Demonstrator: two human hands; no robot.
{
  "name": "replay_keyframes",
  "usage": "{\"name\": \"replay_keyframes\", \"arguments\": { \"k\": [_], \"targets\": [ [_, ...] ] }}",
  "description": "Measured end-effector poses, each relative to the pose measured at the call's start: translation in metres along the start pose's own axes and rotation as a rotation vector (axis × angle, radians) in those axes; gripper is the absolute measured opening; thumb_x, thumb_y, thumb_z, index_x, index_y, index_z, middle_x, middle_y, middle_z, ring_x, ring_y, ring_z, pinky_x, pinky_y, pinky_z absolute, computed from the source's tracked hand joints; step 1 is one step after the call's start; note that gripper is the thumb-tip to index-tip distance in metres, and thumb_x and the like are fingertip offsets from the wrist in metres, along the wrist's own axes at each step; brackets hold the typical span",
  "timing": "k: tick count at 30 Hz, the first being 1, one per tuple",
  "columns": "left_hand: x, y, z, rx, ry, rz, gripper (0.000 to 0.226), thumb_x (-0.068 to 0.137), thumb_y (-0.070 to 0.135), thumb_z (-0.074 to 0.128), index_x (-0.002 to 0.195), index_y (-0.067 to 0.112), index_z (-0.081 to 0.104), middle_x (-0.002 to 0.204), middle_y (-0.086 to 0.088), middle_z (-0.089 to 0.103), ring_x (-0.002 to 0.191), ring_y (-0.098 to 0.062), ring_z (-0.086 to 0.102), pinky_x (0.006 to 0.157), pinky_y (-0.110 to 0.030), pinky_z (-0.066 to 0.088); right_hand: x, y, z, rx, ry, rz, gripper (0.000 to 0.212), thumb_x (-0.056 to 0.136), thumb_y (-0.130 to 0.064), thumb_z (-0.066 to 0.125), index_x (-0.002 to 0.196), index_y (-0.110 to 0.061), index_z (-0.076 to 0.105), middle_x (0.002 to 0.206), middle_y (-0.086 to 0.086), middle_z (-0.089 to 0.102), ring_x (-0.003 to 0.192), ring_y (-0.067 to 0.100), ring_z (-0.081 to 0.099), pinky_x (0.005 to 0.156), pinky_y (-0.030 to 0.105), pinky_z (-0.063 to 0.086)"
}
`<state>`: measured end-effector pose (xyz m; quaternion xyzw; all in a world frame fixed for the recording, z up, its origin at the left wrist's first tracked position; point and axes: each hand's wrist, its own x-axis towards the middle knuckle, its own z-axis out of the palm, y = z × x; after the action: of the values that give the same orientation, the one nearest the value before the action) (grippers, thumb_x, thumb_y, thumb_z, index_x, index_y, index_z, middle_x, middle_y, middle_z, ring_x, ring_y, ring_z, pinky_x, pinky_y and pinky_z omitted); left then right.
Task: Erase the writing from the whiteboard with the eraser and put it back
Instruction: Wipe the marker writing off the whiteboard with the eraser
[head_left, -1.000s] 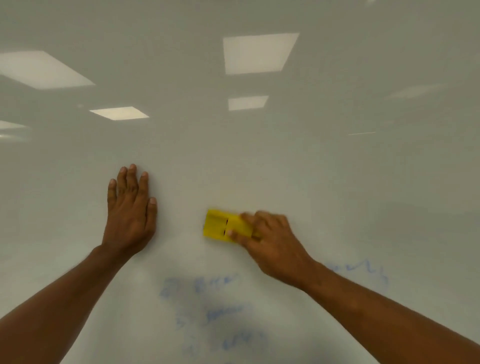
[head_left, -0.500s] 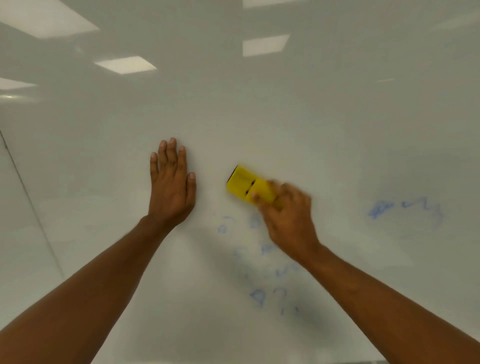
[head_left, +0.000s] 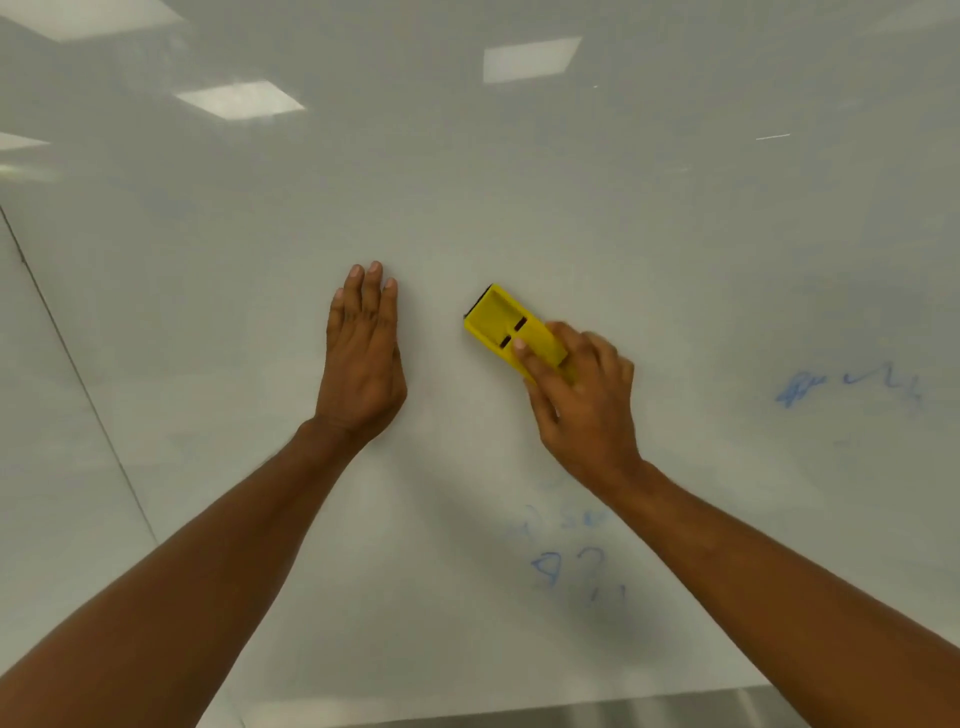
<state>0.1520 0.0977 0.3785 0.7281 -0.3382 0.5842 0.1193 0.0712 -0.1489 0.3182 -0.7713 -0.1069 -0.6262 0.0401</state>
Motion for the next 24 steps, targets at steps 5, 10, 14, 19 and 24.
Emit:
{"name": "replay_keyframes", "arguments": {
  "k": [5,10,14,19,24],
  "targets": [
    [-0.003,-0.010,-0.007,0.012,0.015,-0.041,0.068,0.085,-0.017,0.038,0.151,-0.007,0.023,0.159,-0.028,0.021,0.149,-0.044,0.014,0.125,-0.042,-0.001,-0.047,-0.002,0.008,-0.058,-0.313,-0.637,0.060,0.087,-0.009,0.059,0.141,-0.033,0.047,0.142,0.009,0.052,0.117,0.033,0.049,0.084,0.042,0.037],
    [-0.005,-0.019,-0.007,0.025,0.015,-0.021,0.069,0.087,-0.016,0.039,0.152,-0.005,0.020,0.160,-0.027,0.020,0.150,-0.043,0.012,0.125,-0.044,-0.001,0.002,0.011,-0.001,-0.068,-0.215,-0.501,0.049,0.094,-0.020,0.059,0.139,-0.037,0.051,0.139,0.011,0.056,0.112,0.034,0.053,0.082,0.040,0.037],
    [-0.005,-0.020,-0.007,0.013,0.010,-0.030,0.069,0.087,-0.014,0.035,0.153,-0.003,0.018,0.161,-0.026,0.019,0.151,-0.040,0.010,0.125,-0.043,-0.001,0.044,0.002,-0.008,-0.016,0.070,0.113,0.051,0.093,-0.027,0.059,0.141,-0.038,0.047,0.142,0.008,0.050,0.115,0.034,0.048,0.083,0.040,0.036],
    [-0.004,-0.019,-0.010,0.004,0.029,-0.048,0.071,0.084,-0.021,0.041,0.151,-0.007,0.023,0.159,-0.028,0.022,0.149,-0.043,0.013,0.126,-0.042,0.001,-0.019,-0.026,0.014,-0.011,-0.193,-0.354,0.046,0.098,-0.018,0.050,0.140,-0.037,0.048,0.141,0.010,0.054,0.112,0.036,0.053,0.084,0.041,0.035],
    [-0.005,-0.012,-0.009,0.023,0.026,-0.032,0.065,0.089,-0.014,0.046,0.150,-0.006,0.026,0.159,-0.028,0.021,0.149,-0.044,0.013,0.125,-0.046,0.000,-0.074,0.006,0.005,-0.071,-0.344,-0.571,0.060,0.092,-0.006,0.050,0.141,-0.040,0.046,0.142,0.004,0.054,0.121,0.031,0.052,0.092,0.043,0.038]
  ]
}}
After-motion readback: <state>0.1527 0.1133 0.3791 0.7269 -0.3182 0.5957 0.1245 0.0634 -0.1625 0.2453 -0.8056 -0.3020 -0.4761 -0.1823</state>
